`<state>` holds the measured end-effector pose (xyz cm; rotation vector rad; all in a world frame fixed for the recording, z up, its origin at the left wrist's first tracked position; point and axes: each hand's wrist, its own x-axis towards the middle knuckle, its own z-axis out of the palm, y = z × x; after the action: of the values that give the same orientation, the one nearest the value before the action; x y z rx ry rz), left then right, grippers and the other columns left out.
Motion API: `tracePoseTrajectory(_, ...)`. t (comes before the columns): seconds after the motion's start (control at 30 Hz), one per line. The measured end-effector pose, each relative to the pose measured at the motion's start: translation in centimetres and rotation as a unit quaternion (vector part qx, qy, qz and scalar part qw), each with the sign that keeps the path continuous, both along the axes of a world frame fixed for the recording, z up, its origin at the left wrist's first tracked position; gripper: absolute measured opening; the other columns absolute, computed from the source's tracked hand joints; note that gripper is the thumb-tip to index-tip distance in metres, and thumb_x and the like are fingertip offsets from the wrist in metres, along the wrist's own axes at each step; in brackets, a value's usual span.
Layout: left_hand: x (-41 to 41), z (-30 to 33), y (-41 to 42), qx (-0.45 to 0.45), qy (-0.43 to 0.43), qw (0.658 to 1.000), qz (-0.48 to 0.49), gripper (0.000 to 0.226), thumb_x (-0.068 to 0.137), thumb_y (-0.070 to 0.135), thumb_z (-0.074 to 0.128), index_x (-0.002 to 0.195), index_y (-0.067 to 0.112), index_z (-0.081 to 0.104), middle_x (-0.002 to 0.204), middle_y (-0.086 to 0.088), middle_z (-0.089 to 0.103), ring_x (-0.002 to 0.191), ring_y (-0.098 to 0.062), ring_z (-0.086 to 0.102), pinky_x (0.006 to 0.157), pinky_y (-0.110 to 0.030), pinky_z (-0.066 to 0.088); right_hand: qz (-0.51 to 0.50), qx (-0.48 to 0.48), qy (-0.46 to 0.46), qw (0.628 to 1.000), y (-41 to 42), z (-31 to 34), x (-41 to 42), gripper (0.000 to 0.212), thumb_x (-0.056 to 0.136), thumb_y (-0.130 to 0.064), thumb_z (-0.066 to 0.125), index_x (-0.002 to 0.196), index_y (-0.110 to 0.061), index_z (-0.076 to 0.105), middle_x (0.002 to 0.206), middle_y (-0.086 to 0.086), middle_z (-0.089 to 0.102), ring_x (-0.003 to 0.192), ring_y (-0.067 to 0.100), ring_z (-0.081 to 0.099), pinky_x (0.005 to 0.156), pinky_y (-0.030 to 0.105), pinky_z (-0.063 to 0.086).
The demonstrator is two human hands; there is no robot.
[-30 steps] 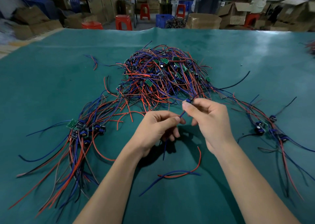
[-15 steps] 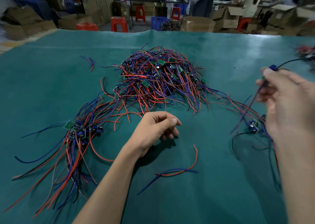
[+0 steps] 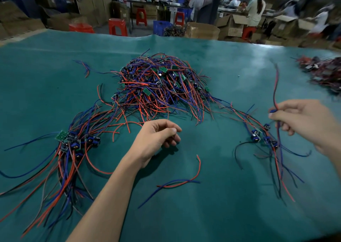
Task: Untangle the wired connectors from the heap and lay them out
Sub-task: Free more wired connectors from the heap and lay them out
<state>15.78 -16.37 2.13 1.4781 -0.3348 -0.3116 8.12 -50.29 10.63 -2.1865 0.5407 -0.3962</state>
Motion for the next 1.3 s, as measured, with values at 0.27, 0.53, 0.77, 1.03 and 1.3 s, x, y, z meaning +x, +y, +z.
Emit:
tracePoseTrajectory(0.27, -0.2, 0.3, 0.0, 0.028, -0.010, 1.000, 0.010, 0.019, 0.094, -0.006, 0.053, 0.089, 0.004, 0.069, 0.070, -0.009, 0.070, 0.054, -0.010, 0.058, 0.051, -0.015, 0.042, 0.176, 0.134, -0.001, 0.975, 11.2, 1.5, 1.6, 0.005, 0.087, -0.006, 0.072, 0.091, -0.005, 0.076, 0.059, 0.007, 0.065, 0.045, 0.009, 0.049, 0.042, 0.019, 0.039)
tracePoseTrajectory(0.53, -0.1, -1.1, 1.0, 0.074, 0.052, 0.993, 0.075, 0.042, 0.098, -0.009, 0.048, 0.076, 0.027, 0.047, 0.048, 0.020, 0.061, 0.049, 0.016, 0.056, 0.051, -0.006, 0.046, 0.386, 0.154, 0.079, 0.906, 31.1, 1.2, 7.3, 0.045, 0.096, -0.037, 0.068, 0.089, 0.008, 0.068, 0.081, 0.015, 0.076, 0.067, 0.027, 0.074, 0.062, 0.038, 0.064)
tracePoseTrajectory(0.77, 0.0, 0.6, -0.2, 0.009, -0.004, 0.999, 0.045, 0.028, 0.092, -0.010, 0.052, 0.080, 0.011, 0.065, 0.065, -0.003, 0.069, 0.052, -0.010, 0.058, 0.049, -0.016, 0.042, 0.231, -0.256, 0.025, 0.938, 25.7, -0.1, 13.4, 0.016, 0.089, -0.025, 0.066, 0.100, -0.029, 0.076, 0.113, 0.001, 0.073, 0.106, 0.029, 0.066, 0.088, 0.035, 0.053)
tracePoseTrajectory(1.03, 0.6, 0.0, -0.2, -0.038, 0.031, 0.991, 0.125, 0.018, 0.089, -0.010, 0.053, 0.089, 0.004, 0.064, 0.070, -0.007, 0.066, 0.056, -0.009, 0.057, 0.051, -0.018, 0.047, 0.211, -0.278, 0.032, 0.937, 22.0, -3.3, 15.0, 0.019, 0.092, -0.017, 0.065, 0.085, -0.034, 0.069, 0.105, 0.002, 0.074, 0.102, 0.028, 0.066, 0.088, 0.042, 0.057)
tracePoseTrajectory(1.3, 0.9, -0.2, -0.2, -0.055, 0.050, 0.986, 0.148, 0.015, 0.087, -0.008, 0.060, 0.097, 0.003, 0.063, 0.076, -0.011, 0.065, 0.060, -0.014, 0.057, 0.053, -0.021, 0.050, 0.151, -0.110, -0.088, 0.978, 19.1, -2.7, 13.6, 0.034, 0.079, -0.014, 0.080, 0.060, -0.040, 0.068, 0.052, -0.027, 0.062, 0.064, -0.004, 0.067, 0.079, 0.016, 0.055)
